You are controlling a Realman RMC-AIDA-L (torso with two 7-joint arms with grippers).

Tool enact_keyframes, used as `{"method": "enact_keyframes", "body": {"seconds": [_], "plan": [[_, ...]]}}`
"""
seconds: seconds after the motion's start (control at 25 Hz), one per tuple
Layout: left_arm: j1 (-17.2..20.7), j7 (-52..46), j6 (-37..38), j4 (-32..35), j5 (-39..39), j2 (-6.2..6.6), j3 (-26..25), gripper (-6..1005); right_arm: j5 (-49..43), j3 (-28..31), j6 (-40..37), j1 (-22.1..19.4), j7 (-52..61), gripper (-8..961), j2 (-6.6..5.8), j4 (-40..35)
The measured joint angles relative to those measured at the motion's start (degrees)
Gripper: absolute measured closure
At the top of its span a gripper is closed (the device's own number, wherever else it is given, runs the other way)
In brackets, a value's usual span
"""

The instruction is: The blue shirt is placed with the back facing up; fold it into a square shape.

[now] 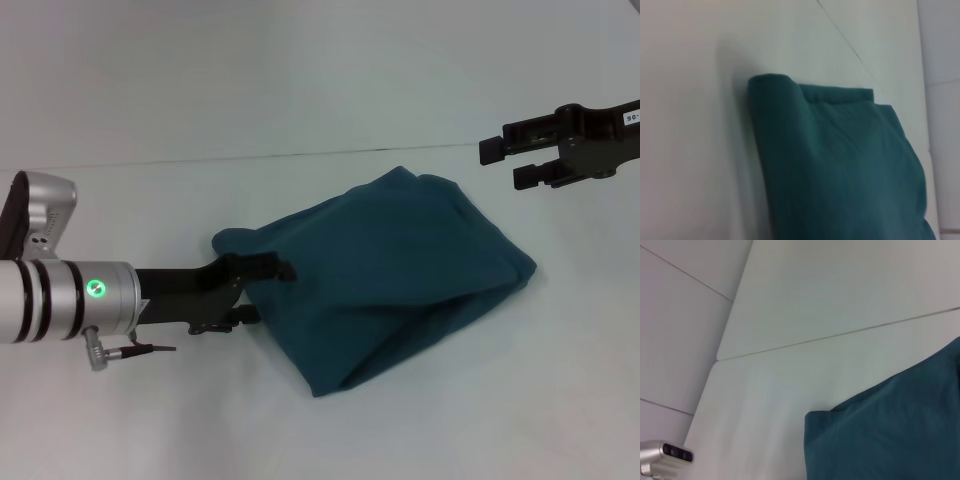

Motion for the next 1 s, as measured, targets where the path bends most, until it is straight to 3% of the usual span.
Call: {"method": "enact_keyframes", "body": {"seconds": [0.44, 0.84, 1.0], "plan": [[-1.02, 0.07, -6.24, -3.47, 0.13, -0.15, 1.63, 123, 0.0, 1.01, 0.07, -0.03, 0.0, 96, 0.0, 0.16], [-3.76, 1.02, -9.41, -5.01, 0.13, -1.34, 2.11, 169, 0.0, 1.27, 0.11, -0.15, 0.0, 95, 0.01, 0.24], [-6.23, 1.62, -10.9, -7.59, 0.14, -0.59, 3.7, 215, 0.0, 2.14, 0.11, -0.24, 0.0, 95, 0.01, 0.36]]}}
